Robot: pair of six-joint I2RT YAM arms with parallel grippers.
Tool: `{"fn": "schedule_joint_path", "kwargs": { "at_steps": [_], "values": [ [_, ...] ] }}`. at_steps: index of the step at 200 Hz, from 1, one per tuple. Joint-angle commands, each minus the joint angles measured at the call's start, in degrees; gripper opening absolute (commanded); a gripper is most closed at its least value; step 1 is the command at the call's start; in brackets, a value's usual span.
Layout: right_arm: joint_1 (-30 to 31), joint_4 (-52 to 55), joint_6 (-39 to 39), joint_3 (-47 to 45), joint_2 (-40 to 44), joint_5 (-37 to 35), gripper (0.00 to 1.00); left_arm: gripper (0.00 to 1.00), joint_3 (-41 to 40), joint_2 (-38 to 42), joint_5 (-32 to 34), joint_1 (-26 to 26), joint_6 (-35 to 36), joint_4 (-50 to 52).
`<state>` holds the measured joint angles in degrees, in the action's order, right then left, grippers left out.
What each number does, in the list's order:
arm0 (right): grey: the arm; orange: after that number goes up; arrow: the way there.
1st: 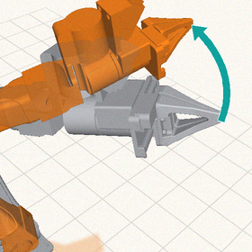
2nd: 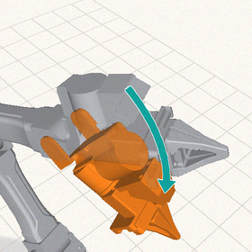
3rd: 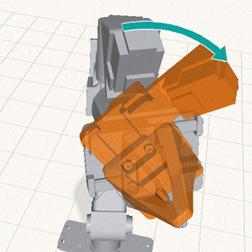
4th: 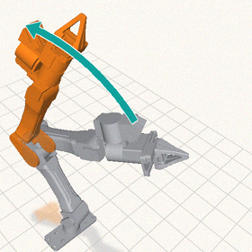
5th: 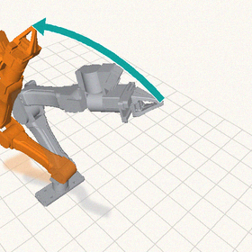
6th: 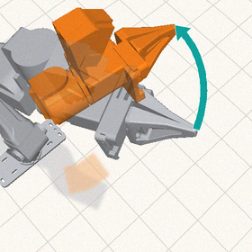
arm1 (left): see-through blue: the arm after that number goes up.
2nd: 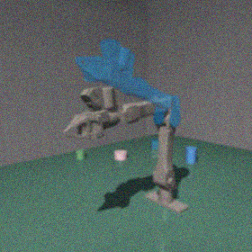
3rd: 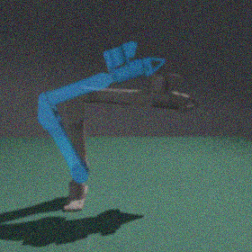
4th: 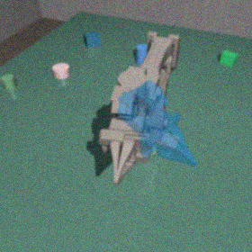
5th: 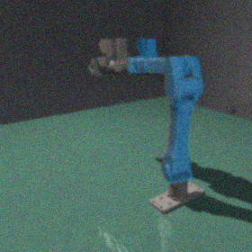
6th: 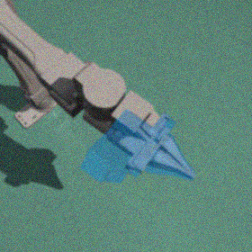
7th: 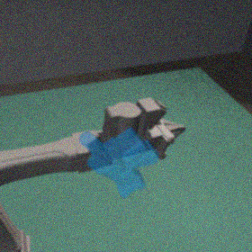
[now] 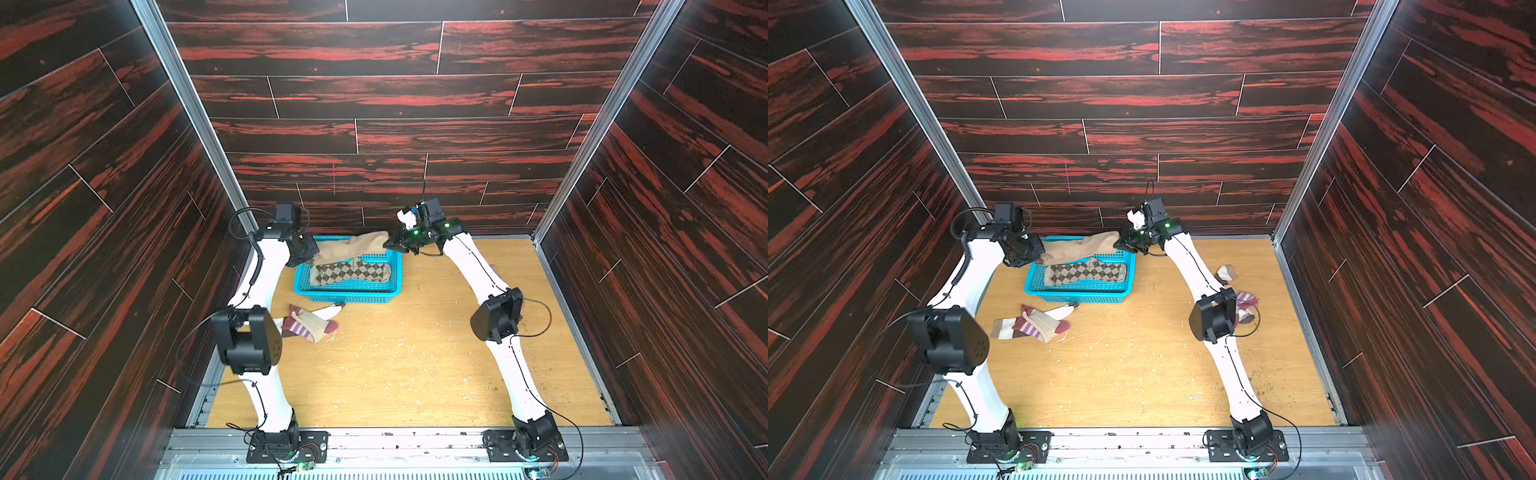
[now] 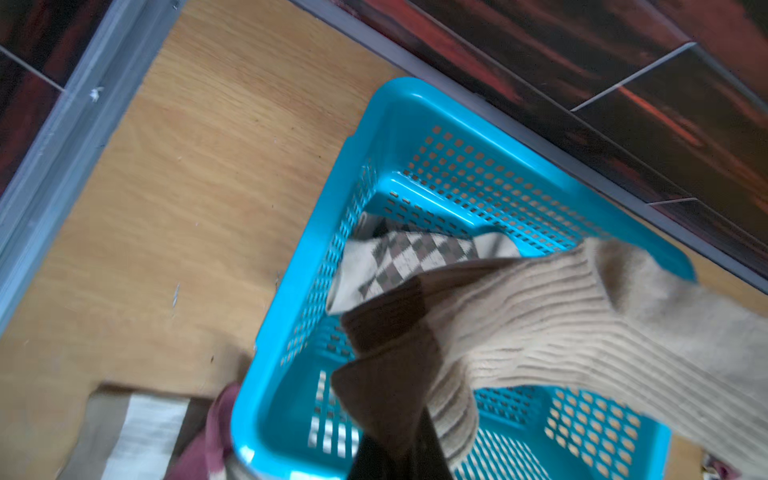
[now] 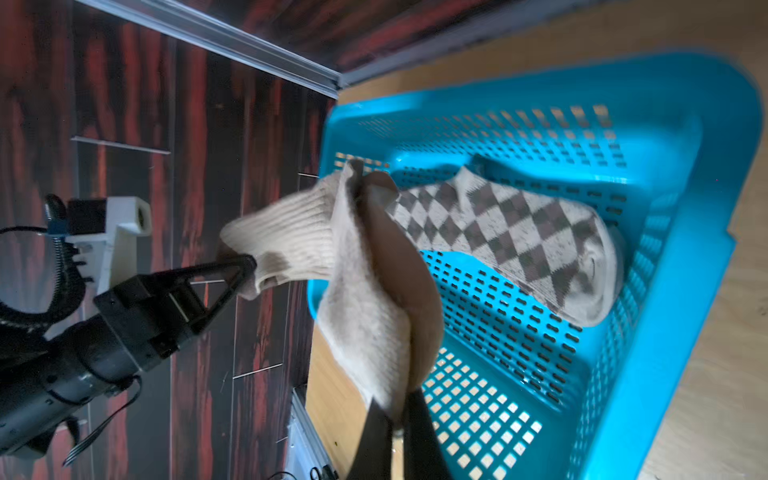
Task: Place the socks together as a pair
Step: Place a pair of socks in the bin.
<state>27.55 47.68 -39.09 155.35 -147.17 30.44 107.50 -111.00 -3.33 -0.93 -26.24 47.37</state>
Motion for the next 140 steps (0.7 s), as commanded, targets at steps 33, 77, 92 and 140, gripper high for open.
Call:
{"fn": "schedule_joint_path", "kwargs": {
  "at_steps": [33,77,92,140],
  "values": [
    [0.6,-7.1,-4.5,-7.0,-1.7,2.9,0.0,0.01,5.8,-6.1,-2.0,-1.4,5.2,-1.7],
    [0.8,-7.0,-4.2,-6.7,-5.0,2.2,0.0,0.01,5.7,-9.5,-2.4,-1.5,7.8,1.2],
    [0.8,-7.2,-4.0,-6.5,-6.0,1.5,0.0,0.01,4.4,-10.2,-1.7,-1.5,8.4,1.3],
    [0.9,-5.7,-4.1,-6.5,-7.5,-0.5,0.0,0.01,-0.6,-10.8,-0.6,-1.5,9.4,-0.4]
  ]
}}
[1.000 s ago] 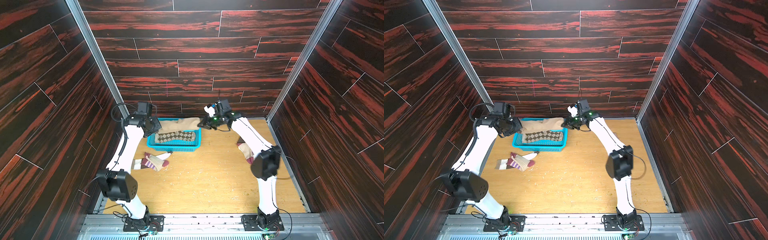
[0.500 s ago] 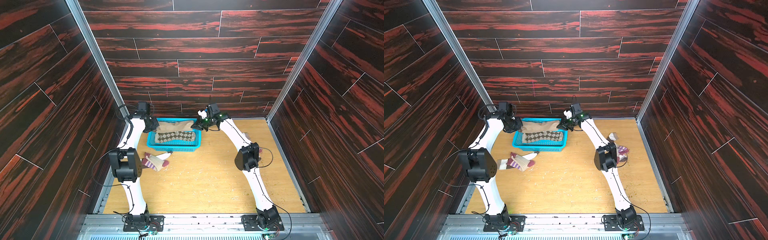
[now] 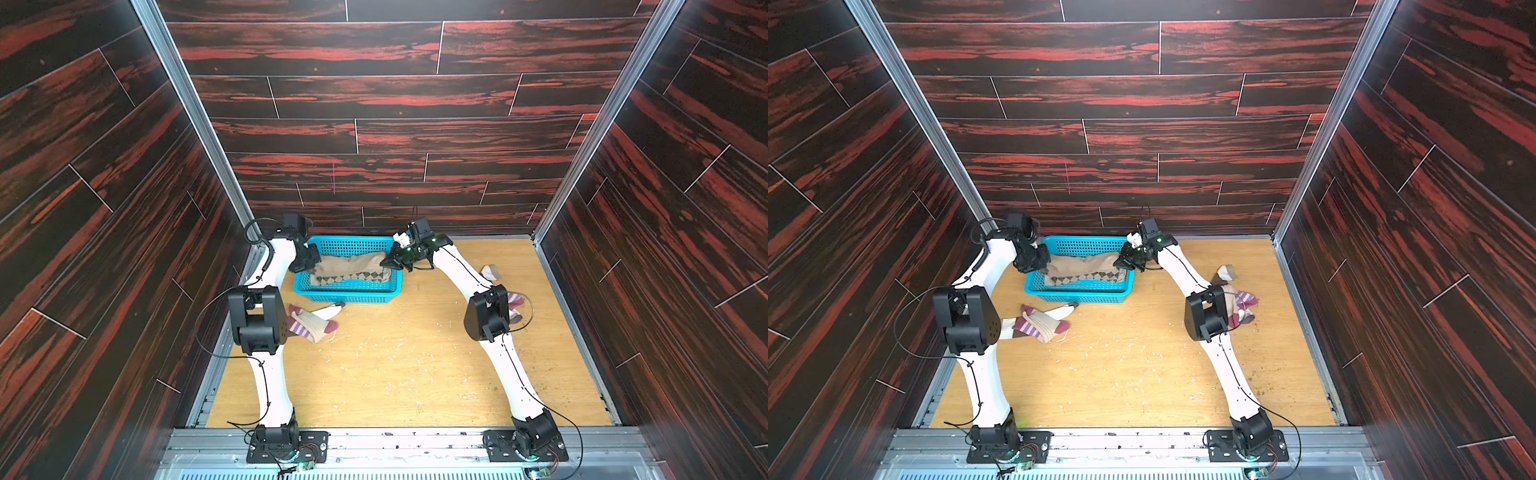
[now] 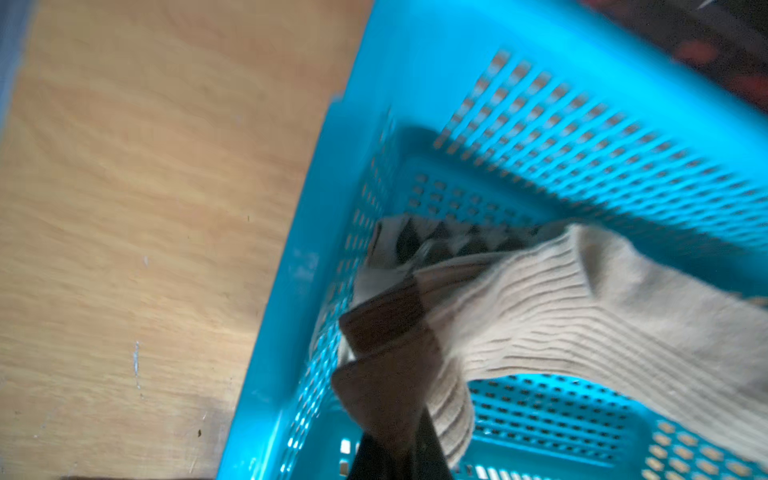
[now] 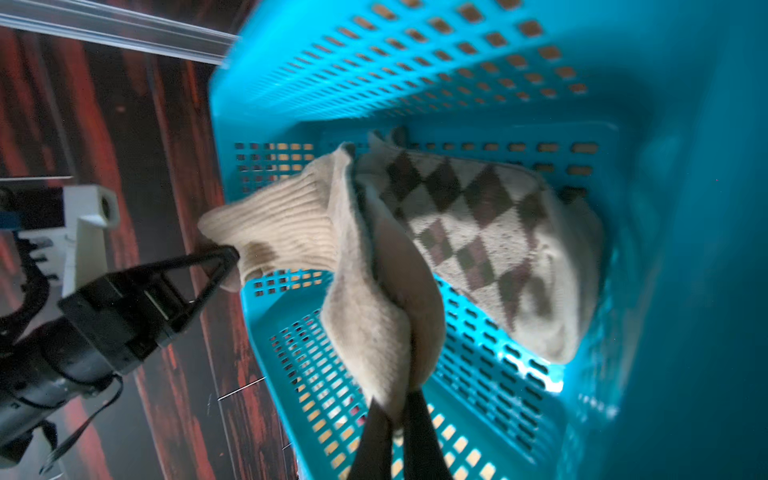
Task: Place the socks together as a pair
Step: Place a pair of socks in the bin.
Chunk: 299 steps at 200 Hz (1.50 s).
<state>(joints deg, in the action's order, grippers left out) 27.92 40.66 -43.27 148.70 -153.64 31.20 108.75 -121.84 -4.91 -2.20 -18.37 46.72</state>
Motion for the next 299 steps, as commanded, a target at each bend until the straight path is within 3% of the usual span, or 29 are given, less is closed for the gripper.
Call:
{"fn": "schedule_joint_path", "kwargs": {
  "at_steps": [1,15,35,58,113,149,154,161,181,204,221,253,299],
  "values": [
    [0.5,1.5,0.2,0.1,-1.0,-1.4,0.0,0.01,-2.0,0.0,1.0,-0.3,1.6,0.2],
    [0.6,3.5,1.6,0.0,-0.6,-2.8,0.07,0.05,-2.7,0.0,1.5,-0.3,1.4,-0.1],
    [0.7,6.0,2.5,-0.5,0.5,-4.9,0.32,0.26,-2.9,0.3,1.0,-0.3,0.8,0.0],
    [1.0,7.2,3.1,-1.9,3.1,-7.0,0.44,0.47,-3.6,2.5,0.1,-0.3,-1.0,-1.5],
    [1.6,12.0,3.9,-3.6,9.2,-12.5,0.49,0.6,-2.7,7.8,-1.3,-0.3,-4.7,-2.1],
    [1.4,16.4,7.5,-4.6,16.4,-19.5,0.5,0.73,-2.3,13.0,2.3,-0.3,-6.4,-1.5],
    [1.3,16.9,8.5,-5.1,18.0,-20.1,0.51,0.8,-2.3,13.9,2.6,-0.3,-6.6,-1.4],
    [1.0,17.6,10.6,-6.3,20.5,-21.3,0.52,0.81,-2.4,15.4,2.6,-0.4,-6.9,-1.4],
    [-2.0,20.0,14.7,-14.7,28.8,-24.3,0.54,0.83,-2.7,20.2,1.3,-0.3,-7.6,-2.5],
    [-10.5,14.8,16.4,-36.3,42.4,-23.0,0.55,0.85,-4.2,26.1,0.2,1.2,-8.7,-2.6],
    [-18.3,11.6,17.7,-49.4,49.3,-20.3,0.55,0.86,-6.5,30.3,2.1,5.4,-7.1,-2.0],
    [-26.9,13.5,23.0,-60.5,51.5,-24.6,0.55,0.86,-15.7,37.0,4.2,16.6,-7.1,-2.2],
    [-34.0,2.1,21.1,-77.6,54.9,-20.6,0.55,0.86,-32.5,45.5,5.0,30.6,-11.5,-6.6]
  ]
}}
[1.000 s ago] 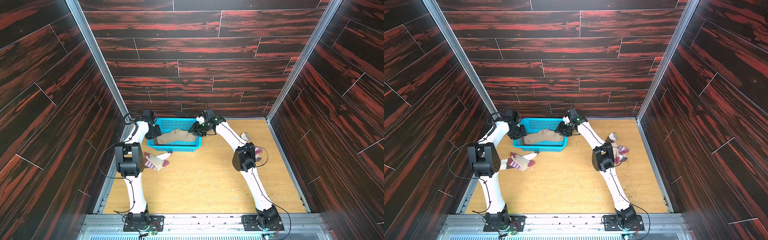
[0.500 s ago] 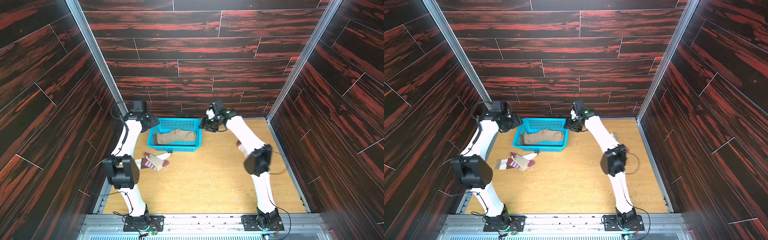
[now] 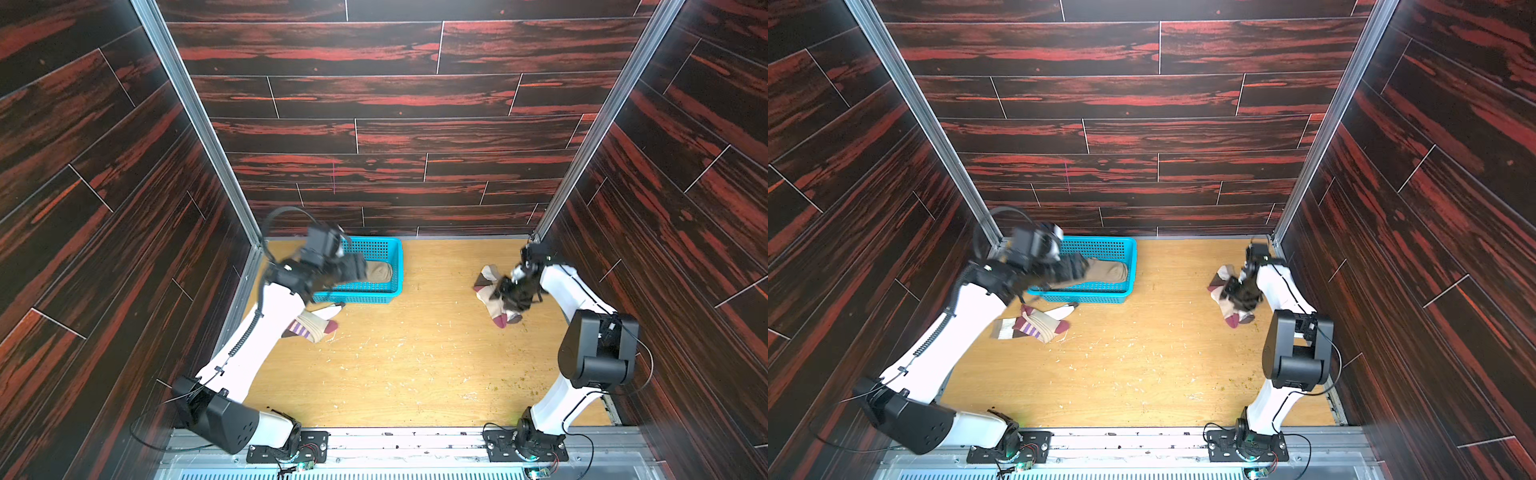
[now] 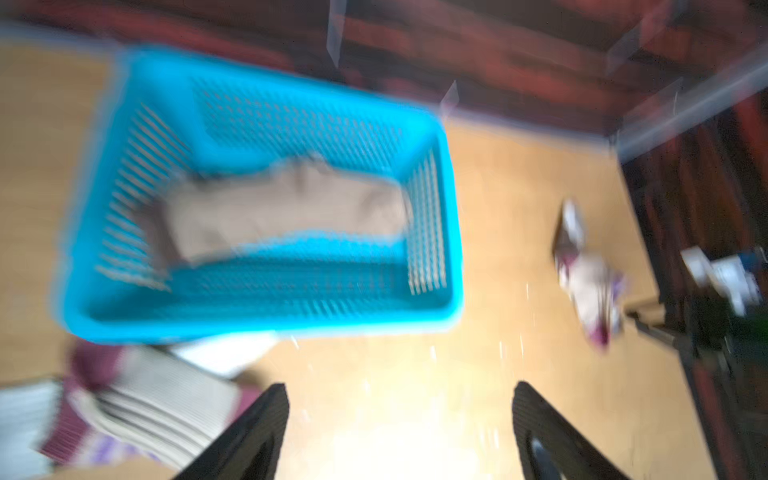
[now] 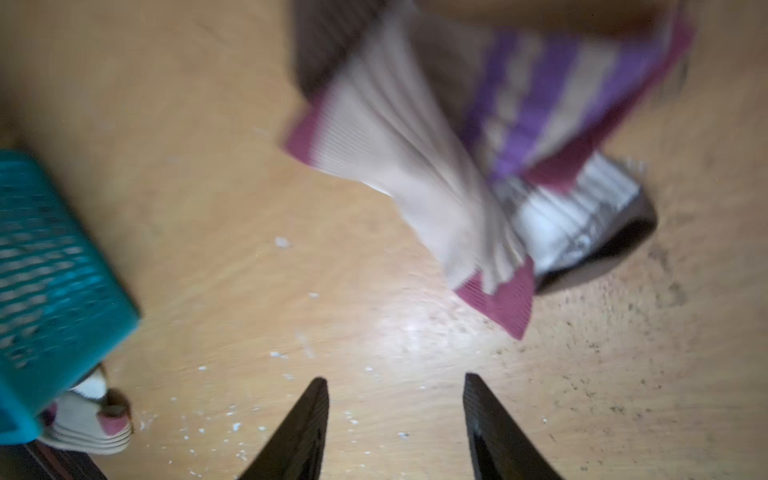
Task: Place the socks together as a pair
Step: Pick up the sock.
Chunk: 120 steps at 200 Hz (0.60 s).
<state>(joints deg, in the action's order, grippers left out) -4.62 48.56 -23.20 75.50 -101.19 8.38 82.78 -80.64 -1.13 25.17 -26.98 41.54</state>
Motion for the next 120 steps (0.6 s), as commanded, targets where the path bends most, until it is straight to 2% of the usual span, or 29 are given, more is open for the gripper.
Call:
{"fn": "schedule_joint_path", "kwargs": {
  "at_steps": [1,27,70,106,120],
  "values": [
    [-1.4,-5.8,1.1,-4.5,2.4,2.2,0.55,0.86,-6.9,4.4,1.2,3.5,-3.0,-1.5],
    [-1.5,-7.8,2.3,-6.8,0.5,-1.0,0.54,0.86,-10.9,6.3,1.9,6.7,-4.4,-0.5],
    [-1.7,-10.0,2.8,-7.8,-2.3,-6.3,0.51,0.85,-12.3,8.5,2.6,7.1,-4.4,1.9],
    [-1.7,-10.8,3.5,-7.5,-3.9,-8.3,0.44,0.83,-12.5,8.7,2.7,7.1,-4.6,2.4],
    [-1.7,-11.5,3.6,-7.8,-4.6,-8.3,0.35,0.82,-12.6,8.7,2.9,7.1,-4.7,2.3]
  ]
}}
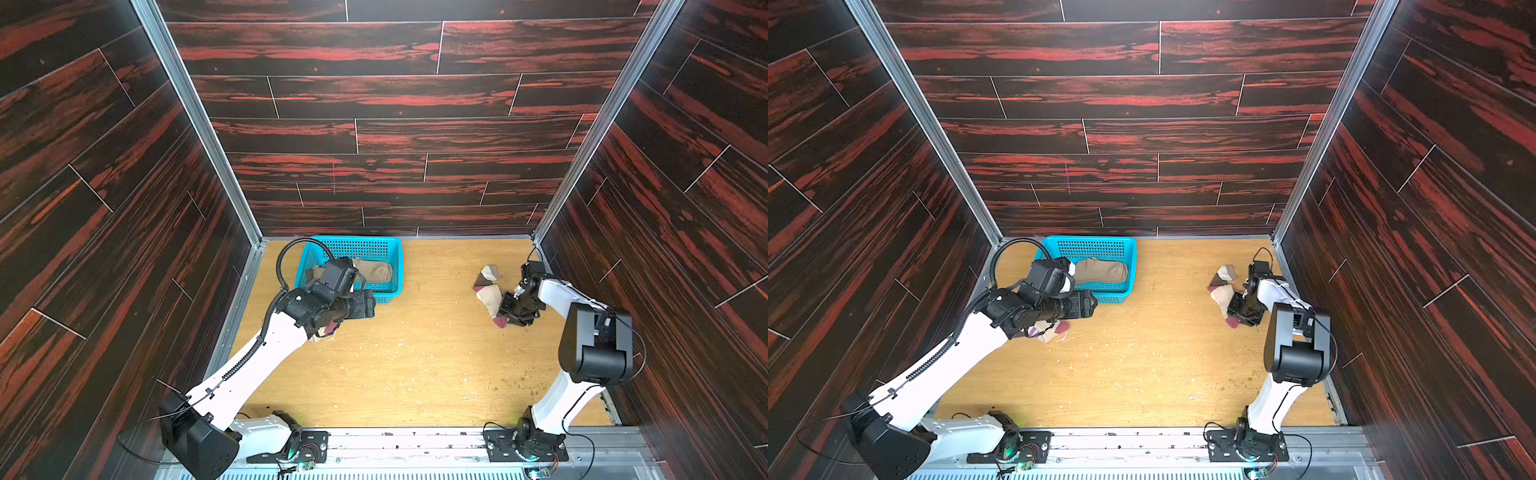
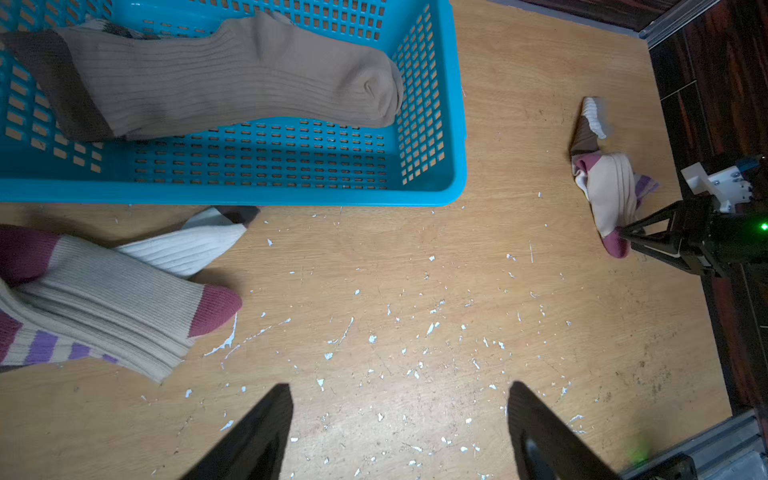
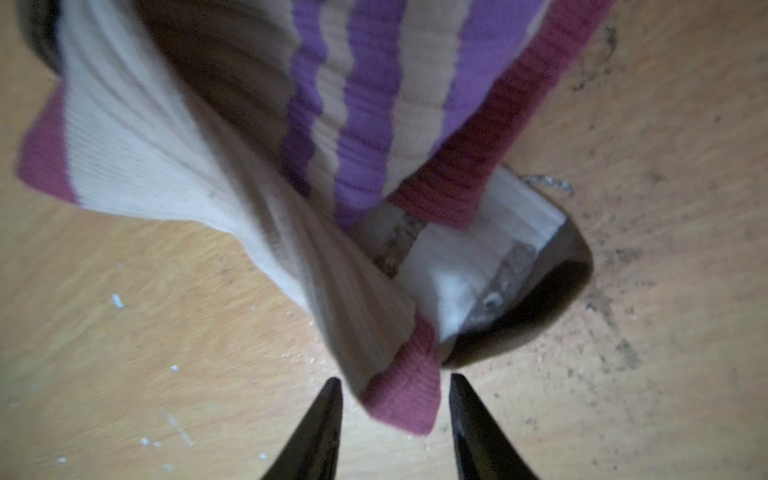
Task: Place the socks together as a pair
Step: Pick up the sock, then place the sock at the center of the board.
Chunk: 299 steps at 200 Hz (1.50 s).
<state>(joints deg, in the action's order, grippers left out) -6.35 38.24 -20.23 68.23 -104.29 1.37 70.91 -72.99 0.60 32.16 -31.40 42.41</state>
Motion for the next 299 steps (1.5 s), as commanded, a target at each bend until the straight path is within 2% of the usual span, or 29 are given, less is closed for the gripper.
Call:
{"fn": "schedule_joint_path", "kwargs": {
  "at_steps": [1,9,23,32,63,94,122,152,172,216,235,281,299],
  "values": [
    [0.0,-1.2,0.7,-0.5,-1.6,-1.3,0.34,0.82,-0.6,1.1,1.2,0.1,-0.3,1.4],
    [0.0,-1.6,0.8,-0.6,-2.0,-1.4,0.27,0.82,-0.6,0.9,1.4,0.1,-0.2,1.4],
    [0.0,-1.8,0.9,-0.6,-2.0,-1.8,0.07,0.81,-0.4,0.8,1.7,0.1,0.1,1.8],
    [0.0,-2.0,0.8,-0.8,-0.9,-1.4,0.0,0.81,-0.3,0.8,1.9,0.1,0.3,2.2],
    [0.0,-2.2,-0.1,-2.5,8.2,3.6,0.0,0.8,-0.8,2.0,2.7,0.0,0.2,2.8],
    [0.1,2.1,-0.3,-0.9,18.9,13.3,0.0,0.79,-1.4,3.4,3.4,0.1,-0.4,2.7],
    [0.2,7.5,-0.2,4.8,25.1,23.7,0.0,0.79,-1.0,4.0,3.7,0.0,-0.9,2.6],
    [1.0,11.9,-0.9,12.5,27.3,31.9,0.0,0.79,-0.3,3.7,4.0,0.0,-1.1,2.6],
    [1.6,15.4,-1.3,17.9,25.9,37.3,0.0,0.79,0.3,3.9,4.8,0.0,-1.6,2.6],
    [6.9,18.7,-1.8,24.6,24.7,40.1,0.0,0.79,2.1,4.3,6.4,0.0,-1.9,2.6],
    [7.8,16.6,-4.0,22.9,25.8,42.6,0.0,0.79,2.3,4.9,7.4,0.0,-1.9,3.0],
    [11.6,7.0,-8.2,10.7,28.4,49.6,0.0,0.79,1.5,7.0,9.9,0.0,-2.2,4.1],
    [15.2,3.7,-9.9,7.7,27.9,50.1,0.0,0.79,0.7,8.2,11.2,-0.1,-2.5,4.4]
  ]
}}
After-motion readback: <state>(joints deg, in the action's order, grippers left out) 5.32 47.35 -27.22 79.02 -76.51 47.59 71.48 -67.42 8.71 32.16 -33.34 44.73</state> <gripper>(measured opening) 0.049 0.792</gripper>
